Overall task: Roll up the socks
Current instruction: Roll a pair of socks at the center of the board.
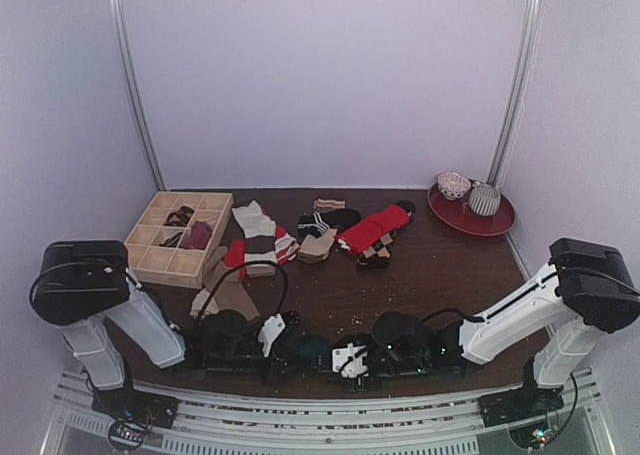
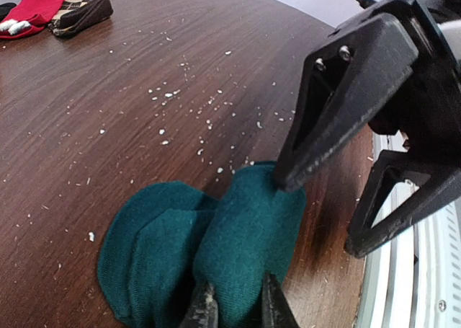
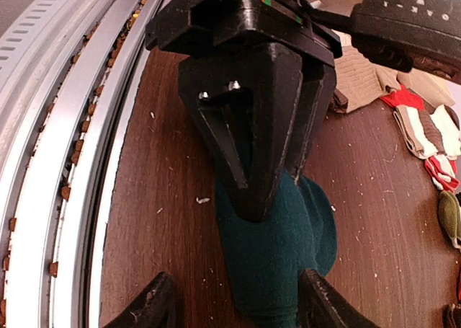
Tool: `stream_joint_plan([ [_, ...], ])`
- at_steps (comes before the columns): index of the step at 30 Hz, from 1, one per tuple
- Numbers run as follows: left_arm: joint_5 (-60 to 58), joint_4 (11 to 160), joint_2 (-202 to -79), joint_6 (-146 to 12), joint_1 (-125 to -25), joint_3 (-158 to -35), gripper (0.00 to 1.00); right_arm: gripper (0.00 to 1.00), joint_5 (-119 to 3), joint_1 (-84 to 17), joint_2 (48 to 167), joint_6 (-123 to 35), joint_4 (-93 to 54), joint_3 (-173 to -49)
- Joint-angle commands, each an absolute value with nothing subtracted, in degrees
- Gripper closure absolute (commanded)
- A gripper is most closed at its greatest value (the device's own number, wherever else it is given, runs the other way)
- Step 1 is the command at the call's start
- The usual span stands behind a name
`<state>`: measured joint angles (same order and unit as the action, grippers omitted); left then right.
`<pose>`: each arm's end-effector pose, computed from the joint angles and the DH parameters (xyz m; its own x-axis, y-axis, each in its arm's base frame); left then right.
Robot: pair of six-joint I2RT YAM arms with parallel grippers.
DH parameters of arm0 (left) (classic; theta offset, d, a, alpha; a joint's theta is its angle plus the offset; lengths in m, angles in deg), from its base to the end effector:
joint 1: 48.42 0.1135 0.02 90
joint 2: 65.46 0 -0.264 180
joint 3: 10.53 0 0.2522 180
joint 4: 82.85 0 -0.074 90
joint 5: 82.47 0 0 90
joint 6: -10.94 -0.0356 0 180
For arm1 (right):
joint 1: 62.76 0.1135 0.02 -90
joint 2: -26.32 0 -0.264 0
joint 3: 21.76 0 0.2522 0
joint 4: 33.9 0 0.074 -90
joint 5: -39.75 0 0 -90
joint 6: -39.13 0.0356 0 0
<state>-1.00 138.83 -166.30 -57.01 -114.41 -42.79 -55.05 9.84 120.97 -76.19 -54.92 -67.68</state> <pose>0.1006 -0.2389 0.0886 -0.5300 0.2774 -0.8014 0.8181 0.4161 -0.3970 0.0883 0.2916 0.1362 0.2905 -0.4983 -0.8169 -0.9390 0.0157 -0.3435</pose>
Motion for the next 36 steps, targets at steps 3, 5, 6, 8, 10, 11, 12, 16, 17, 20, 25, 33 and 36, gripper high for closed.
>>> stream_joint_plan([
  [3, -1.5, 122.8, -170.3, -56.5, -114.0, -40.4, 1.00, 0.42, -54.5, 10.1, 123.8, -81.2, -56.2, -71.0],
  [5, -1.9, 122.8, -170.5, -56.6, -114.0, -40.5, 1.00, 0.43, -54.0, 10.1, 125.0, -81.3, -56.2, -71.4],
  [6, -2.1, 122.9, -170.6, -56.6, -113.9, -40.5, 1.00, 0.44, -53.2, 10.1, 125.5, -81.3, -56.4, -71.5],
  [8, -2.4, 123.0, -170.7, -56.7, -113.9, -40.6, 1.00, 0.44, -50.8, 10.1, 126.6, -81.1, -57.0, -71.7],
  [10, -2.4, 123.0, -170.9, -56.7, -113.9, -40.6, 1.00, 0.44, -49.3, 10.0, 127.7, -81.1, -57.3, -71.8],
  [11, -2.5, 123.0, -170.9, -56.7, -113.9, -40.6, 1.00, 0.45, -49.1, 9.9, 128.0, -81.0, -56.8, -72.1],
  [12, -2.6, 123.0, -170.9, -56.7, -113.9, -40.6, 1.00, 0.46, -49.1, 9.8, 128.4, -80.9, -56.2, -72.5],
  [16, -2.9, 123.0, -171.0, -56.7, -113.9, -40.6, 1.00, 0.58, -49.7, 9.8, 129.2, -80.4, -53.8, -73.4],
  [17, -2.9, 123.1, -170.9, -56.7, -113.9, -40.6, 1.00, 0.63, -50.2, 9.7, 129.3, -79.9, -52.8, -73.7],
  [20, -3.1, 123.4, -170.4, -57.0, -113.9, -40.5, 1.00, 0.79, -51.6, 9.3, 130.0, -77.5, -47.1, -75.7],
  [25, -0.5, 124.0, -164.0, -59.0, -113.9, -38.7, 0.89, 0.89, -55.1, 8.5, 130.0, -72.8, -38.3, -78.2],
  [33, 6.7, 114.9, -143.1, -64.3, -114.0, -38.6, 0.41, 0.90, -65.9, 4.0, 134.5, -66.0, -17.6, -89.2],
  [36, 8.6, 111.4, -136.7, -65.5, -114.0, -38.5, 0.26, 0.90, -67.8, 2.7, 138.0, -64.6, -9.6, -95.0],
])
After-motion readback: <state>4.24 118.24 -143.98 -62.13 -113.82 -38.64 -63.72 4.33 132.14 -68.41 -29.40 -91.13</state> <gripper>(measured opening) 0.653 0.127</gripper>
